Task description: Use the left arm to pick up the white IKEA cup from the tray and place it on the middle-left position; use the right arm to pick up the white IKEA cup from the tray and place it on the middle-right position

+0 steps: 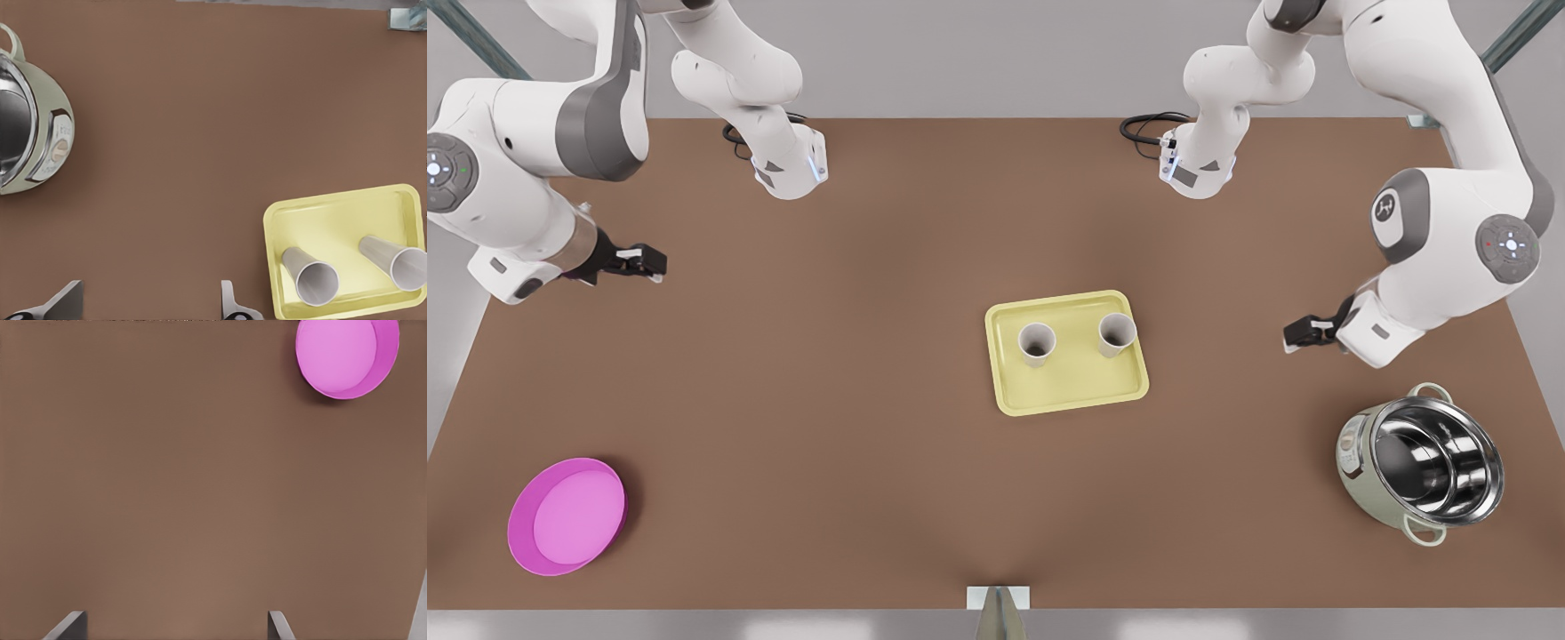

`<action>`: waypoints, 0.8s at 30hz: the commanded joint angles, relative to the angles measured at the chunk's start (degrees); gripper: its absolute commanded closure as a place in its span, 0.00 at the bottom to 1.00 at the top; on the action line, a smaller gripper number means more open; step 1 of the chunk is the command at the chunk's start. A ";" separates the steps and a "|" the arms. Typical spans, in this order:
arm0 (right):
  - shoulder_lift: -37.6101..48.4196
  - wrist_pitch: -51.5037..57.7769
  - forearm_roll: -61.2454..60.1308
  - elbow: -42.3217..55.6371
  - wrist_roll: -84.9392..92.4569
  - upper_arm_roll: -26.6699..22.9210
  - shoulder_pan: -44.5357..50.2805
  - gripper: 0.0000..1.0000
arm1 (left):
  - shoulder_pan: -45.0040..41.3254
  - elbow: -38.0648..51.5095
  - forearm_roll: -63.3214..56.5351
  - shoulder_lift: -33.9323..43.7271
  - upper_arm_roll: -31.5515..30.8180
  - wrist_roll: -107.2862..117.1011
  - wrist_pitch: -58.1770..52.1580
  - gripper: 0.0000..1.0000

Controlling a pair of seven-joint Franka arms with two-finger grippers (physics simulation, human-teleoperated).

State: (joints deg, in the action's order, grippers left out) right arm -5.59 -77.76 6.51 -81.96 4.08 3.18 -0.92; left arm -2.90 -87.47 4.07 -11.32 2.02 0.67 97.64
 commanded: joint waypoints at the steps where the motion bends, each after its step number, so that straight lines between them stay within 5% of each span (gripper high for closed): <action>1: 0.06 -1.79 -0.01 0.05 2.69 -0.11 0.05 0.00 | -0.17 0.10 -0.90 0.69 -0.08 -2.52 2.90 0.00; 7: -2.49 -2.75 -1.06 -0.31 -3.54 0.95 3.91 0.00 | -3.78 0.10 -4.86 -3.27 -0.70 -3.31 2.73 0.00; 10: -9.61 -9.33 -3.17 0.05 -30.16 1.04 16.74 0.00 | -1.84 0.11 -0.82 -3.88 -0.17 -3.75 2.73 0.00; 14: -22.70 -37.72 -4.75 0.31 -67.00 1.30 31.42 0.00 | 1.94 -0.42 -0.73 -2.74 -0.08 -4.27 -1.75 0.00; 16: -32.90 -40.19 -4.67 11.03 -77.99 1.39 35.99 0.00 | 1.94 0.10 1.47 -1.77 -0.52 -5.59 -4.04 0.00; 21: -38.26 -48.98 -4.23 11.73 -79.40 1.21 40.65 0.00 | 1.76 0.72 3.49 -0.19 -0.70 -5.95 -2.99 0.00; 24: -38.97 -50.12 -4.31 11.74 -79.66 1.21 42.32 0.00 | -9.13 0.72 -1.08 -1.16 -1.31 -2.71 -0.44 0.00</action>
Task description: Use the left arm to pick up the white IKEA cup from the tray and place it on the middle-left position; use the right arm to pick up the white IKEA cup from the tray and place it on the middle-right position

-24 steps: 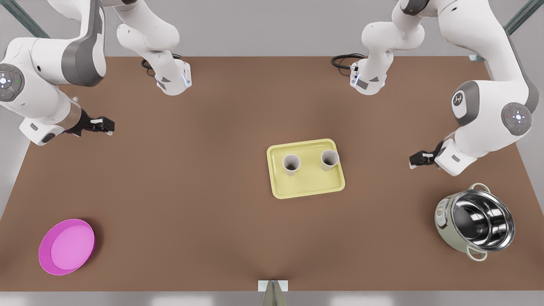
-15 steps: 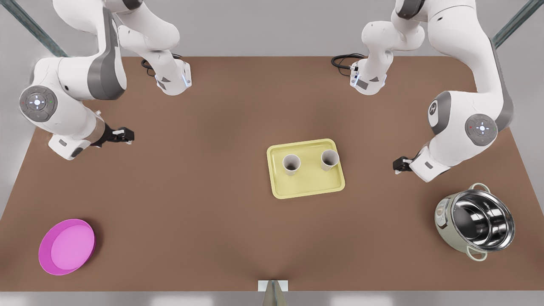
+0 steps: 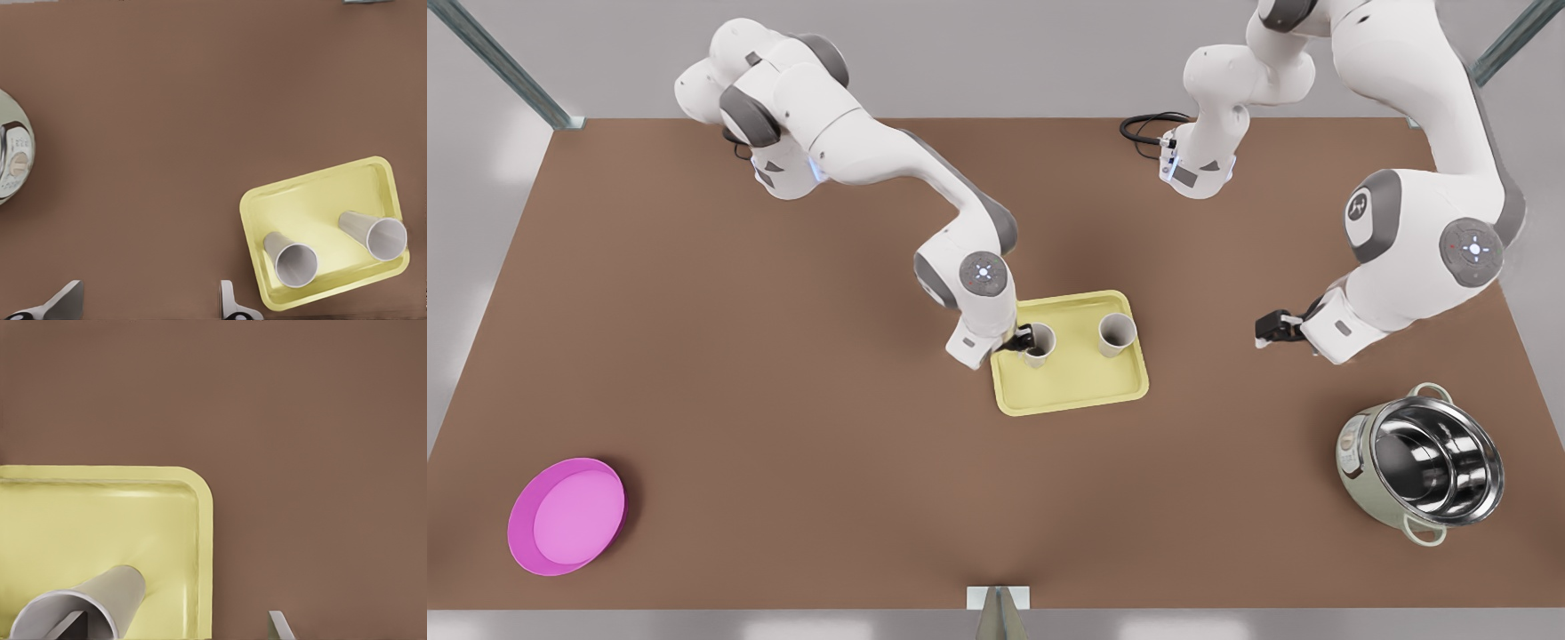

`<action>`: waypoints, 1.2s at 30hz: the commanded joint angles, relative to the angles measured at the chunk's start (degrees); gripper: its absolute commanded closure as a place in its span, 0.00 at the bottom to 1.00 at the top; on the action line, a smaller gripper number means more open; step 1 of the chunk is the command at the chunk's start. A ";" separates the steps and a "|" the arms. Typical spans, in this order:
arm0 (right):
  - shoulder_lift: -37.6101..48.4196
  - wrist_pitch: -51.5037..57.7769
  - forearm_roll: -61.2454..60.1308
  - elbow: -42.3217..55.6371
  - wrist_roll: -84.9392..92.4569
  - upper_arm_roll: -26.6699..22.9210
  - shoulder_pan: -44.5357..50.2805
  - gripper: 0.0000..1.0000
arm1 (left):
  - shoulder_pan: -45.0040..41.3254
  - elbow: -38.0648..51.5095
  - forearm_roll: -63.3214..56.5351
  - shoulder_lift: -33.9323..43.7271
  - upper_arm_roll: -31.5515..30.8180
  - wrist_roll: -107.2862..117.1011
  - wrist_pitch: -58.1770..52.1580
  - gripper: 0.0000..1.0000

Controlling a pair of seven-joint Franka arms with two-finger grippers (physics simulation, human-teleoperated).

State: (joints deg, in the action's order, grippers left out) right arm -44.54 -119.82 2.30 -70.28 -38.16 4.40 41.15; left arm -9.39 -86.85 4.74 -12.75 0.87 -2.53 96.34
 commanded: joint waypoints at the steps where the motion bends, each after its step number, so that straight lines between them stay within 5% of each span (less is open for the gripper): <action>1: -0.63 -8.59 -0.01 0.06 -37.95 -0.01 0.86 0.00 | -6.07 -0.08 -2.37 -0.96 -0.08 4.36 1.21 0.00; 5: -3.00 -8.50 1.31 -0.55 -39.71 -0.27 5.95 0.00 | -11.79 -4.81 -2.10 -5.27 -0.17 18.43 8.76 0.00; 9: -5.64 -8.42 4.02 -1.69 -39.53 -0.27 6.57 0.00 | -14.69 -25.12 -2.10 2.38 -0.25 22.74 29.08 0.00; 13: -6.43 -8.42 8.16 -4.86 -39.80 -0.27 7.01 0.00 | -15.83 -33.65 -2.10 4.40 -0.25 25.20 37.43 0.00; 15: -6.26 -8.42 7.99 -4.60 -39.98 -0.27 6.92 0.63 | -15.74 -34.62 -2.02 3.08 -0.25 25.29 39.89 0.00; 22: -3.53 -8.15 7.63 -4.33 -39.54 -0.45 5.25 1.00 | -15.13 -39.98 -2.02 0.09 0.19 24.76 49.20 0.00; 26: 0.33 -5.88 7.55 -4.42 -37.52 -0.01 2.53 1.00 | -15.13 -40.07 -2.02 -0.78 0.19 24.94 49.38 0.00; 29: 5.96 4.06 2.81 -5.56 -16.88 0.26 -4.94 1.00 | -15.22 -40.33 -2.02 -2.19 0.19 25.03 49.73 0.00; 36: 10.53 3.62 2.10 -17.78 22.68 0.34 -20.75 1.00 | -15.92 -47.36 -2.02 6.51 -0.17 26.43 49.03 0.00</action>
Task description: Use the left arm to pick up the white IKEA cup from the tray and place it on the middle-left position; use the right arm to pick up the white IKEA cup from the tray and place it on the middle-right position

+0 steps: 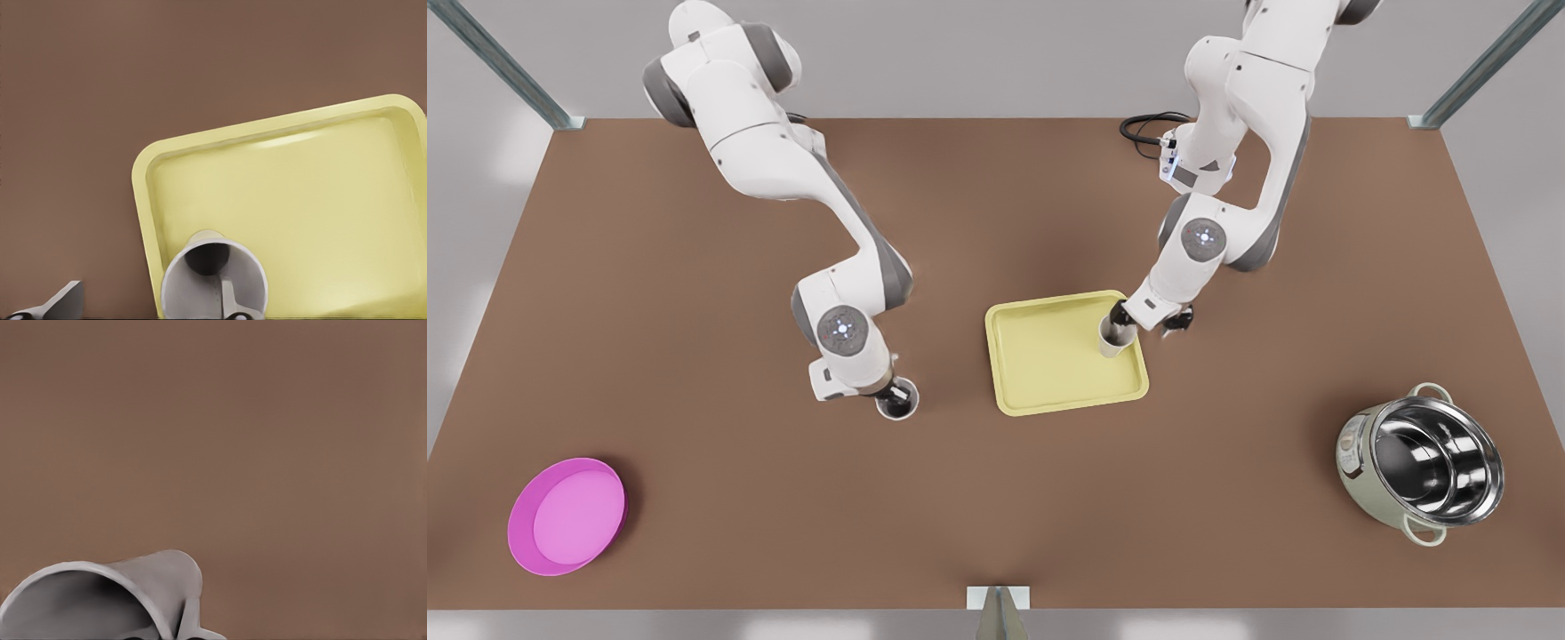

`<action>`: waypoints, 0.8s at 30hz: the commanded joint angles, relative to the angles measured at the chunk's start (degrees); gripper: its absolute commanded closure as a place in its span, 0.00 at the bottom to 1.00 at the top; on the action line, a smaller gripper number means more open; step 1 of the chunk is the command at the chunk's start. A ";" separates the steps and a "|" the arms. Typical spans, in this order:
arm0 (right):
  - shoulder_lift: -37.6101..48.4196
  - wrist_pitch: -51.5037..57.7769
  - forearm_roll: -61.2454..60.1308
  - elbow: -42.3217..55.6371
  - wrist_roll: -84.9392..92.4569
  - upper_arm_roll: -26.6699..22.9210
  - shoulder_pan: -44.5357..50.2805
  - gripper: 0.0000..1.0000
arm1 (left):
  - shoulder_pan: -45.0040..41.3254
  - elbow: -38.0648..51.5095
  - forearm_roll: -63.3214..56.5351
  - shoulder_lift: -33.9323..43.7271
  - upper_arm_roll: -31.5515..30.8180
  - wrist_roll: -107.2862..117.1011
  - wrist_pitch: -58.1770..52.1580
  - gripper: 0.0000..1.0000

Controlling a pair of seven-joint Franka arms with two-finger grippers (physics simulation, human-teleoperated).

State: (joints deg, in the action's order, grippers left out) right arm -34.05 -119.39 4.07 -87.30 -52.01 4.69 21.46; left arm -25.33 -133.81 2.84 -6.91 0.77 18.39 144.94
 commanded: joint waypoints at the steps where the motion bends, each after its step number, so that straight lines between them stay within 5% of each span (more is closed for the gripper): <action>1: -0.14 3.11 0.33 -0.77 41.90 0.05 -3.18 1.00 | -0.34 -1.46 -0.12 0.58 -0.07 5.60 0.87 0.00; 4: -0.50 1.97 0.33 -0.68 59.30 -0.04 -9.68 1.00 | -0.60 -1.81 -0.12 -3.28 -0.07 5.60 3.15 0.00; 10: -2.87 1.88 -2.40 -0.50 61.51 0.05 -10.48 0.99 | -0.69 -1.81 0.06 -9.35 -0.07 6.31 10.97 0.00; 13: -4.27 1.79 -2.22 -0.42 61.51 0.05 -10.39 0.93 | -1.48 -1.72 0.06 -8.30 -0.15 7.45 10.98 0.34; 15: -4.89 1.79 -2.22 -0.24 61.42 0.05 -10.48 0.64 | -1.39 -1.46 0.06 -7.16 -0.07 7.10 10.54 0.45; 16: -4.98 1.79 -2.40 -0.15 61.42 0.05 -10.48 0.23 | -1.39 -1.28 -0.03 -7.07 0.02 6.92 10.45 0.52; 17: -4.98 1.79 -2.40 -0.15 61.42 -0.03 -10.56 0.02 | -1.39 -1.19 -0.03 -6.89 0.11 6.75 10.45 0.59; 20: -4.98 1.79 -2.66 -0.06 61.33 -0.04 -10.56 0.00 | -1.39 -1.02 -0.03 -6.71 0.20 6.75 10.27 0.79; 24: -4.45 1.97 -6.79 0.29 61.59 -0.04 -10.48 0.00 | -0.60 0.56 -0.20 -4.43 1.33 5.00 5.55 0.81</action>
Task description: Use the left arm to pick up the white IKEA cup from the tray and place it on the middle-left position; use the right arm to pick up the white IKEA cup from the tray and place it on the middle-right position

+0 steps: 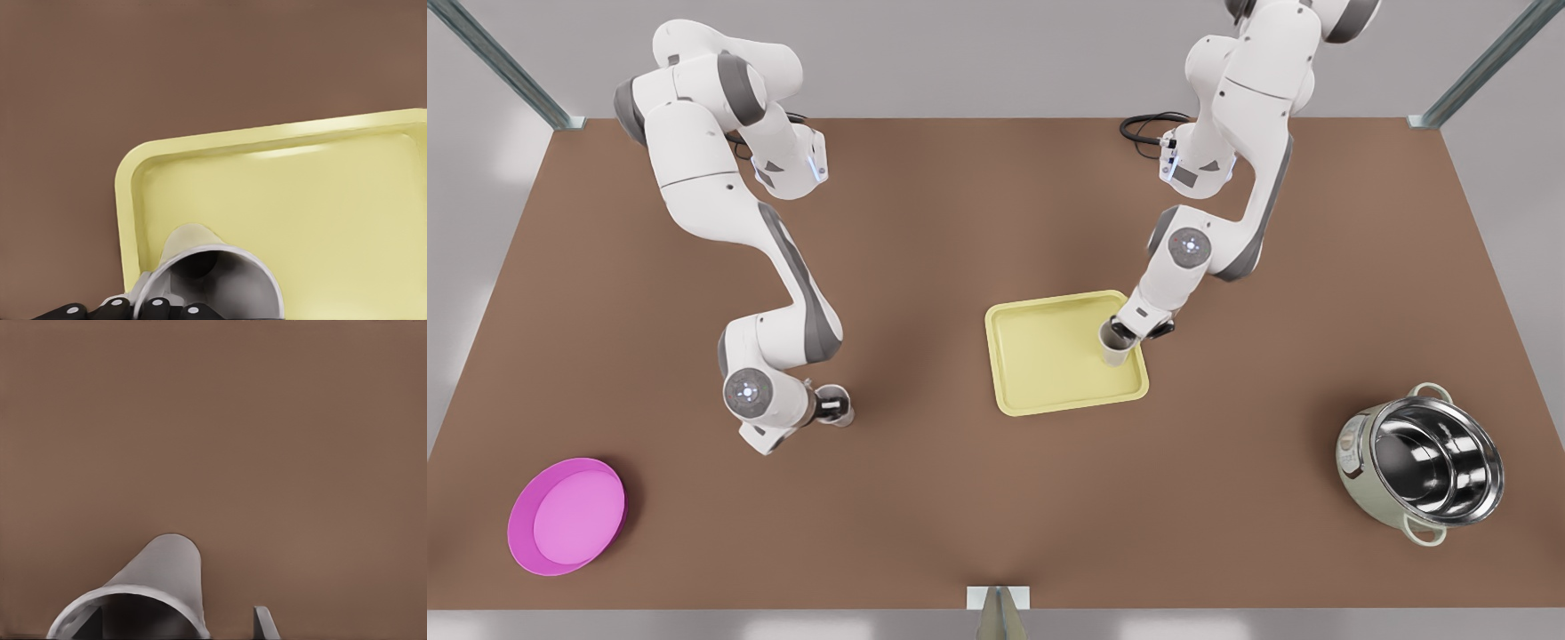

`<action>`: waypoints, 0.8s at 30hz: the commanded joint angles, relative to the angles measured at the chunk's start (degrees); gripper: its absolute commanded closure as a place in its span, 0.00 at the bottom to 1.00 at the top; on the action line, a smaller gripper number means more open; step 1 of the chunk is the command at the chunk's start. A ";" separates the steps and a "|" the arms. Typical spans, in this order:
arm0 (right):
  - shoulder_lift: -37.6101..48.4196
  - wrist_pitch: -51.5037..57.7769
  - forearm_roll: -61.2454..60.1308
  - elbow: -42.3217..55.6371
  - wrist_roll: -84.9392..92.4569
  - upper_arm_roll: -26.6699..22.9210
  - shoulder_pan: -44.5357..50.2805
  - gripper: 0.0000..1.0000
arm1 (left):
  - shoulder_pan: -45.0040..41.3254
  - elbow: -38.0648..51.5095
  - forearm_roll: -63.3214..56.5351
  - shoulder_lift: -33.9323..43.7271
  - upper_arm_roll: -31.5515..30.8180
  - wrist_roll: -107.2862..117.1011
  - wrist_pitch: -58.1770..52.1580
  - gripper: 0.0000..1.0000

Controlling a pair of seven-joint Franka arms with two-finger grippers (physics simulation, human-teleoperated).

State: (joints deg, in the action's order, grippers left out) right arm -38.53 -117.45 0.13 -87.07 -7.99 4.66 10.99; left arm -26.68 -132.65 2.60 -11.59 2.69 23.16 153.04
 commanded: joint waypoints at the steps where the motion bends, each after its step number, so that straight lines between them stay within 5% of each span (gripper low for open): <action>1: 1.17 0.91 -2.86 0.05 17.49 0.00 0.00 0.00 | 0.75 5.82 0.56 2.28 4.25 -5.05 -15.21 0.81; 3: 6.53 7.06 -2.95 0.05 16.87 0.44 0.09 0.00 | 0.84 12.60 4.08 3.51 10.40 -15.16 -27.53 0.81; 5: 16.55 18.92 -3.12 2.51 8.97 -0.44 0.00 0.00 | 1.89 12.60 4.16 1.05 15.77 -21.14 -26.57 0.81; 8: 24.90 26.66 -1.98 7.61 -2.12 -5.80 -0.53 0.00 | 6.55 12.51 11.10 -7.04 15.68 -30.72 -16.99 0.81; 11: 32.20 28.25 -2.16 6.38 9.39 -2.20 -10.63 0.00 | 7.34 13.21 18.40 -9.32 15.68 -35.99 -14.79 0.81; 16: 32.64 32.29 -2.16 6.47 10.98 -2.81 -11.25 0.00 | 8.40 16.37 19.90 -13.45 15.59 -37.05 -14.70 0.81; 17: 32.55 32.55 -3.21 6.56 10.98 -3.69 -11.77 0.00 | 8.48 16.81 19.90 -13.81 15.59 -37.05 -14.70 0.73; 18: 31.58 32.64 -4.88 6.65 10.98 -3.52 -13.53 0.00 | 8.48 17.25 19.81 -13.72 15.59 -37.14 -14.70 0.00; 22: 31.49 31.67 -4.88 7.61 11.24 -3.52 -14.85 0.00 | 8.40 19.71 15.86 -11.00 16.91 -36.79 -20.49 0.00; 23: 31.49 31.67 -4.88 7.61 11.16 -3.78 -14.85 0.00 | 8.40 27.52 10.24 -6.61 19.19 -35.47 -34.71 0.00; 24: 31.49 31.67 -4.88 7.61 11.07 -3.78 -14.85 0.00 | 8.40 45.88 4.25 -5.63 19.37 -31.52 -56.33 0.00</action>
State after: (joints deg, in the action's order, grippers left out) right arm -7.08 -87.15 -4.38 -79.50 -0.90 0.92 -4.55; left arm -18.20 -93.68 18.05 -18.75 21.27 -4.68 125.73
